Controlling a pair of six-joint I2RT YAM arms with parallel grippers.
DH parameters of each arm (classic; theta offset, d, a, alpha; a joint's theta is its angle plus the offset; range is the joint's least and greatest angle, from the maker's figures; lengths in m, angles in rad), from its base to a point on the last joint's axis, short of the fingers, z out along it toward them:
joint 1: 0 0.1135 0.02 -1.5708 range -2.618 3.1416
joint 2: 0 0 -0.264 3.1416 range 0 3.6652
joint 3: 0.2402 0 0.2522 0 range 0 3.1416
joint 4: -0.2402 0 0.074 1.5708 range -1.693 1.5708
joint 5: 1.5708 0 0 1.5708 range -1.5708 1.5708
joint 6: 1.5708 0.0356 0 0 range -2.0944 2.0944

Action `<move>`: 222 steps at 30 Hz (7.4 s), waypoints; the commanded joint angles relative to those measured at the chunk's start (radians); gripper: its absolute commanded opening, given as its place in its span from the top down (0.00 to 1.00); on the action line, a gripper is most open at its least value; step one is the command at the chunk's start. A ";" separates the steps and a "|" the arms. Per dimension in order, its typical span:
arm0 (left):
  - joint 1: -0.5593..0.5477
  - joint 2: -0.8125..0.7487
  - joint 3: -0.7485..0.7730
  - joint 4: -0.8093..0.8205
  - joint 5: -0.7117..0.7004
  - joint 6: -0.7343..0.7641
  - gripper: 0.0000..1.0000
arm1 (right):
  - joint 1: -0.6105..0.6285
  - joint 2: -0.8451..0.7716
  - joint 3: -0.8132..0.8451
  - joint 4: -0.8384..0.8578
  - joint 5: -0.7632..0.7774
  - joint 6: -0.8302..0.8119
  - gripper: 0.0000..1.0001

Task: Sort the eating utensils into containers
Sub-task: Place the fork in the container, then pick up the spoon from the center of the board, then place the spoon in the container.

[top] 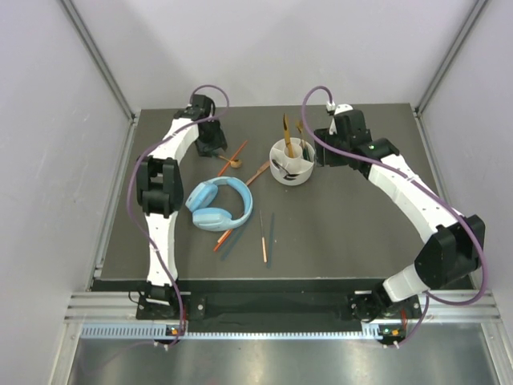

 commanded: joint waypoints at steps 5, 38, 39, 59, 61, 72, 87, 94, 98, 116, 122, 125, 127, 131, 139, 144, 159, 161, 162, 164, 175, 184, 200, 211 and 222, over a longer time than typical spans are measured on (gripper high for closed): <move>0.027 0.040 0.048 -0.025 0.006 0.004 0.38 | -0.001 0.021 0.046 -0.031 -0.006 0.021 0.34; 0.020 0.002 -0.118 0.013 0.151 0.011 0.87 | -0.018 0.012 0.037 -0.049 -0.002 0.037 0.35; 0.020 -0.031 -0.157 0.050 0.158 0.010 0.79 | -0.018 0.023 0.045 -0.049 -0.002 0.035 0.35; 0.022 0.094 0.099 -0.027 0.054 -0.091 0.54 | -0.060 0.072 0.075 -0.092 -0.041 0.003 0.35; 0.022 0.079 0.047 -0.007 0.059 -0.096 0.54 | -0.083 0.073 0.083 -0.084 -0.044 0.001 0.35; 0.019 0.063 0.027 -0.027 0.030 -0.110 0.48 | -0.151 0.101 0.066 -0.055 -0.101 0.000 0.36; -0.001 0.214 0.203 -0.179 -0.003 -0.150 0.46 | -0.238 0.087 0.005 -0.040 -0.160 0.015 0.36; -0.022 0.254 0.277 -0.347 -0.070 -0.179 0.48 | -0.303 0.067 -0.021 -0.021 -0.218 0.026 0.35; -0.038 0.270 0.275 -0.378 -0.098 -0.228 0.50 | -0.321 0.044 -0.043 0.002 -0.259 0.047 0.35; -0.044 0.286 0.301 -0.332 -0.182 -0.315 1.00 | -0.373 0.064 -0.066 0.038 -0.388 0.072 0.36; -0.023 0.191 0.248 -0.204 -0.191 -0.246 1.00 | -0.372 0.058 -0.076 0.052 -0.410 0.087 0.37; 0.000 0.122 0.205 -0.125 -0.175 -0.242 1.00 | -0.373 0.053 -0.078 0.045 -0.413 0.086 0.38; 0.023 0.076 0.186 -0.090 -0.139 -0.254 1.00 | -0.372 0.055 -0.072 0.040 -0.419 0.086 0.38; 0.053 0.013 0.113 -0.015 -0.046 -0.315 1.00 | -0.360 0.061 -0.060 0.038 -0.425 0.090 0.39; 0.057 -0.029 0.067 0.055 0.172 -0.341 1.00 | -0.315 0.067 -0.029 0.022 -0.414 0.078 0.41; 0.057 -0.029 0.038 0.047 0.220 -0.317 1.00 | -0.309 0.050 -0.041 0.025 -0.410 0.084 0.41; 0.059 -0.177 -0.137 0.292 0.551 -0.534 1.00 | -0.307 0.052 -0.012 0.026 -0.391 0.084 0.42; 0.057 -0.194 -0.157 0.289 0.582 -0.562 1.00 | -0.303 0.062 0.002 0.023 -0.393 0.081 0.42; 0.057 -0.211 -0.162 0.283 0.592 -0.567 1.00 | -0.303 0.064 0.011 0.023 -0.393 0.080 0.42; 0.057 -0.231 -0.183 0.271 0.638 -0.594 1.00 | -0.301 0.069 0.026 0.015 -0.391 0.070 0.42; 0.056 -0.463 -0.497 0.595 0.930 -1.026 1.00 | -0.265 0.073 0.042 0.014 -0.364 0.072 0.43; 0.010 -0.500 -0.570 1.266 1.010 -1.675 1.00 | -0.237 0.026 0.009 0.021 -0.330 0.075 0.43; -0.231 -0.579 -0.673 1.460 0.836 -1.995 1.00 | -0.237 -0.071 -0.073 0.035 -0.288 0.069 0.43; -0.245 -0.710 -0.841 1.210 0.864 -1.934 1.00 | -0.238 -0.092 -0.092 0.025 -0.276 0.080 0.43; -0.251 -0.782 -0.927 0.844 0.918 -1.733 1.00 | -0.238 -0.105 -0.118 0.022 -0.267 0.086 0.43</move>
